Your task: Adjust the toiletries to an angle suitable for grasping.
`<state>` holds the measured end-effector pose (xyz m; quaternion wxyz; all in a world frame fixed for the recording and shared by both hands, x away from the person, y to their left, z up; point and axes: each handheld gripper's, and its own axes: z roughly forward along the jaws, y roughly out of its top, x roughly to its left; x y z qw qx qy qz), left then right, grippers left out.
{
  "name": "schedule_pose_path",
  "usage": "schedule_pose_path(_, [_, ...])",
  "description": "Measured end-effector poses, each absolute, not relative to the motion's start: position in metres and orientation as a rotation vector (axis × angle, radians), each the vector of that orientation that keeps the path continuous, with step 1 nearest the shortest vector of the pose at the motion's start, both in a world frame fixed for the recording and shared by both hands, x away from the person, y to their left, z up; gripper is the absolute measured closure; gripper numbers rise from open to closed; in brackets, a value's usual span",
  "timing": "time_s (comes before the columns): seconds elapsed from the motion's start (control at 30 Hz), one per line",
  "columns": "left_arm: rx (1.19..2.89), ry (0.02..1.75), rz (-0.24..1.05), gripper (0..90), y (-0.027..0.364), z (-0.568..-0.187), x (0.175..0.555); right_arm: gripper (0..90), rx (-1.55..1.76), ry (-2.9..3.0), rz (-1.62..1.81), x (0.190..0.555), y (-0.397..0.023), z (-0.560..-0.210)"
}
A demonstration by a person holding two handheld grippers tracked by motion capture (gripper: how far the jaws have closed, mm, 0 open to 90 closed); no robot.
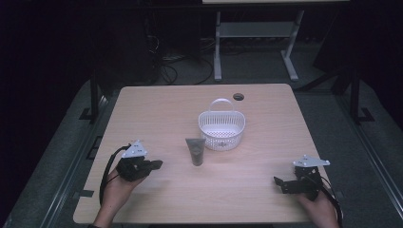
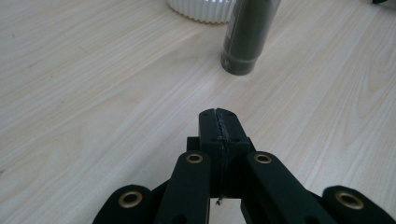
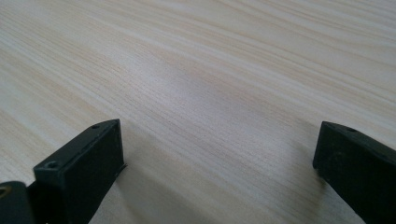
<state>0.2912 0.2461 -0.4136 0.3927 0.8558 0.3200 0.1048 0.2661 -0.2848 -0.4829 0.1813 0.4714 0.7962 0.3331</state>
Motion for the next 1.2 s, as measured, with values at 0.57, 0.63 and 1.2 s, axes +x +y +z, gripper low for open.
schedule_pose_path(0.57, [2.138,0.753,0.238,89.8,0.232,-0.391,0.299,1.3,1.334,2.246,0.94,0.266,-0.285,-0.483])
schedule_pose_path(0.63, [2.137,0.742,0.235,89.8,0.23,-0.389,0.3,1.3,1.335,2.246,0.94,0.266,-0.285,-0.483])
schedule_pose_path(1.2, [2.134,0.671,0.23,89.9,0.209,-0.369,0.309,1.3,1.336,2.245,0.94,0.267,-0.285,-0.483])
